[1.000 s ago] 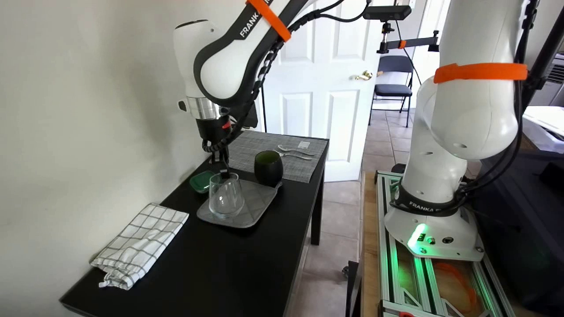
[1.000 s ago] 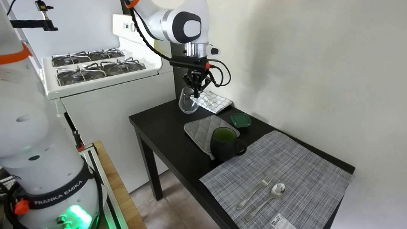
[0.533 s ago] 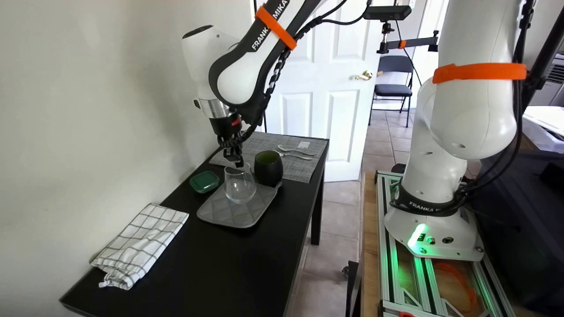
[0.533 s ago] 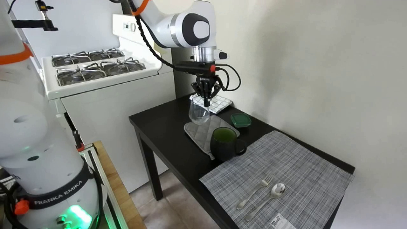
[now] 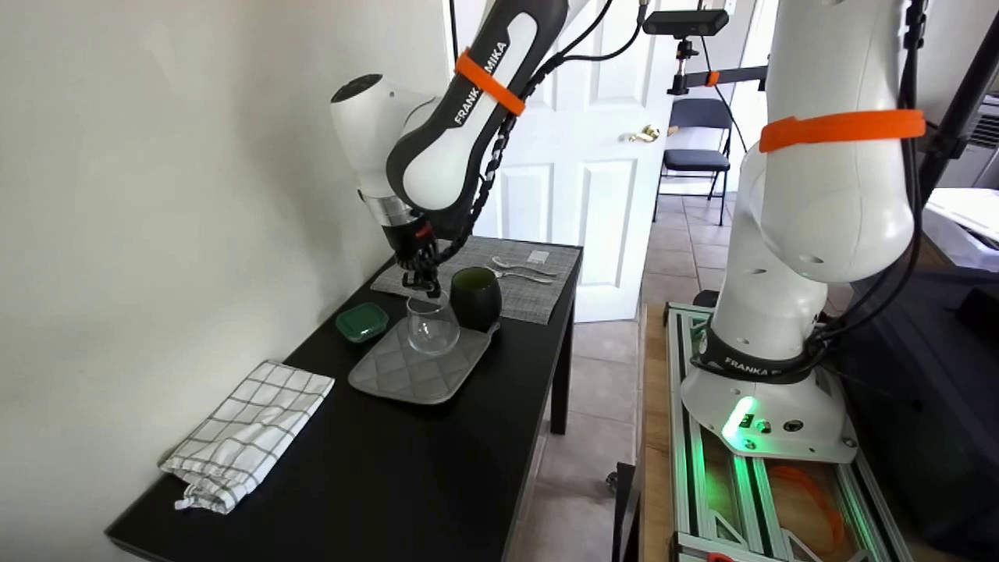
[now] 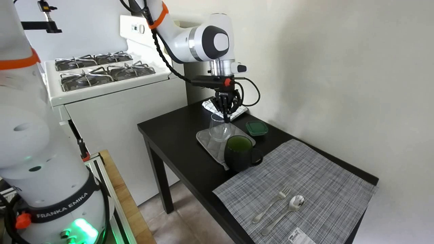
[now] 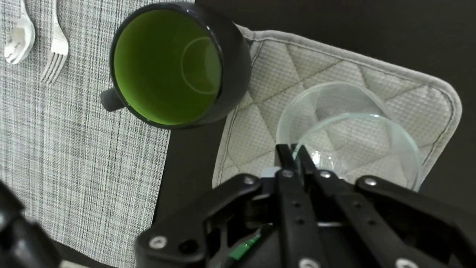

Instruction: Remove the mat from the top of the black cup, then put the glass cup on the mat

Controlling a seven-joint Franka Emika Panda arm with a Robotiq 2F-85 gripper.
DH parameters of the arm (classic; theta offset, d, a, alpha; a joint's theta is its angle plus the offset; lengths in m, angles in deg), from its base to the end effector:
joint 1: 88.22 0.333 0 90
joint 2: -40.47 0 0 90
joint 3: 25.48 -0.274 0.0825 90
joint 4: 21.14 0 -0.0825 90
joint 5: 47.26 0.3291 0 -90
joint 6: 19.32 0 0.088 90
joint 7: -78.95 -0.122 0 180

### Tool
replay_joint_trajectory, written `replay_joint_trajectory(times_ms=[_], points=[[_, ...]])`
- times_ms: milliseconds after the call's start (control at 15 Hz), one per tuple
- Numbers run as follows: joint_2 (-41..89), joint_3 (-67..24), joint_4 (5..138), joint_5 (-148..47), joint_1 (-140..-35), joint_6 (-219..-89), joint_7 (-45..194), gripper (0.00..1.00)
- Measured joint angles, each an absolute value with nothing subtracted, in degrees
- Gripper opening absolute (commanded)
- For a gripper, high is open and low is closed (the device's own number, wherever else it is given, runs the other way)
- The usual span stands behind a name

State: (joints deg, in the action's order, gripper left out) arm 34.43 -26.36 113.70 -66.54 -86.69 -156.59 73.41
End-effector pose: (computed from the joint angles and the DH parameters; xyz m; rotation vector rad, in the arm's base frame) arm 0.4633 0.0136 0.2669 2.9041 0.2924 -0.0685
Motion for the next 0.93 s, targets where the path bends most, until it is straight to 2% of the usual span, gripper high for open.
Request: replay_joint_trajectory(times_ms=[933], points=[[29.2, -26.0, 112.3, -67.5, -85.6, -162.3, 68.9, 0.01]])
